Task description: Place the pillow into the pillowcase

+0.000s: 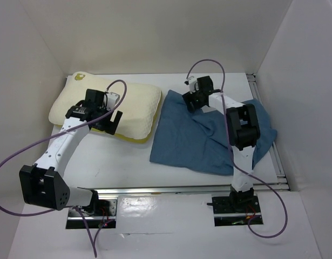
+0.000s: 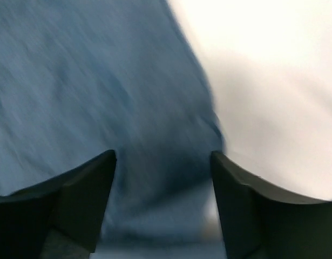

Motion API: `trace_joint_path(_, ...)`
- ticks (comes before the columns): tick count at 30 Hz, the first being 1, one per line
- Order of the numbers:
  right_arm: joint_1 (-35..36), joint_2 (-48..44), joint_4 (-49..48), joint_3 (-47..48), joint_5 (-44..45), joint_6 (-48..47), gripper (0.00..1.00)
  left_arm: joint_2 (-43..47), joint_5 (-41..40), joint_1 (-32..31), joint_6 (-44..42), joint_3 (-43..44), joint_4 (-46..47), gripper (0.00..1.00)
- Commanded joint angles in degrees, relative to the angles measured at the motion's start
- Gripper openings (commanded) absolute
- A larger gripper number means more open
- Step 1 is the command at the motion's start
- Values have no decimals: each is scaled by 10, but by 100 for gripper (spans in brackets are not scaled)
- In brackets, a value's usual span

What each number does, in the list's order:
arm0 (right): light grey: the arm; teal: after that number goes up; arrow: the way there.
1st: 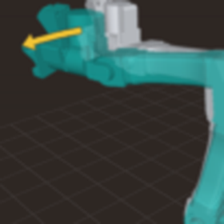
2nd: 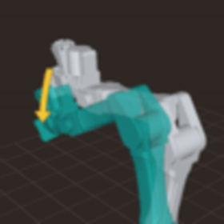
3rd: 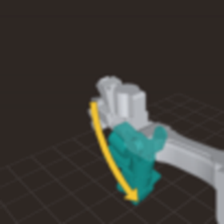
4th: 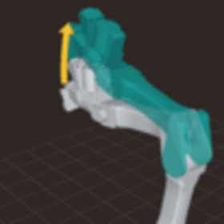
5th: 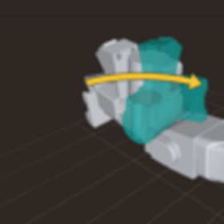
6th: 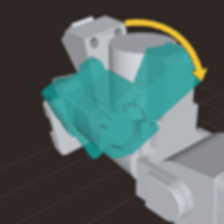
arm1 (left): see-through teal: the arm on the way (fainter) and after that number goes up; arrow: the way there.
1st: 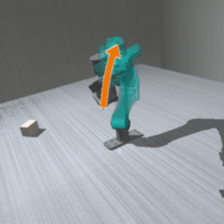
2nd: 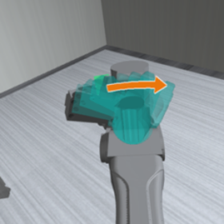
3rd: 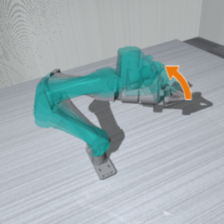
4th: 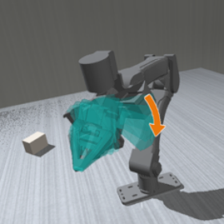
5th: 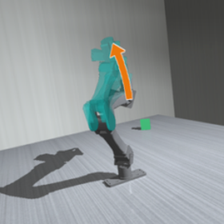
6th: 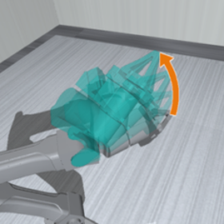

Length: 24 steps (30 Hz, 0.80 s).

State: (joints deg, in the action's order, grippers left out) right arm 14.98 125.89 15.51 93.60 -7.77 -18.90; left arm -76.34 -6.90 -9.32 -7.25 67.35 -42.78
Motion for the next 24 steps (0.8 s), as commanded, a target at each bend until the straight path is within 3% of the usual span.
trace_joint_path(1,-58,-120,6,-29,-9,16,80,-2,73,-3,7,40,-12,99)
trace_joint_path(7,-87,-256,89,-86,-35,26,85,-32,130,-68,-21,96,-25,99)
trace_joint_path(10,-99,-302,126,-127,-12,26,71,-57,136,-107,-51,110,-25,97)
trace_joint_path(12,-113,-326,138,-163,1,21,53,-85,147,-133,-59,129,-17,94)
trace_joint_path(14,-131,-334,153,-180,6,21,40,-108,152,-159,-65,146,-12,84)
trace_joint_path(15,-137,-334,160,-185,7,21,27,-137,171,-165,-65,171,-17,80)
trace_joint_path(16,-144,-334,167,-191,7,21,19,-152,178,-172,-65,183,-17,75)
trace_joint_path(17,-152,-334,181,-199,15,27,0,-168,184,-184,-71,208,-23,52)
trace_joint_path(19,-158,-328,197,-205,22,40,0,-215,191,-194,-71,236,-23,31)
trace_joint_path(21,-167,-328,204,-216,22,46,0,-245,197,-202,-81,263,-28,18)
trace_joint_path(24,-174,-334,215,-232,28,51,0,-294,209,-207,-87,305,-23,6)
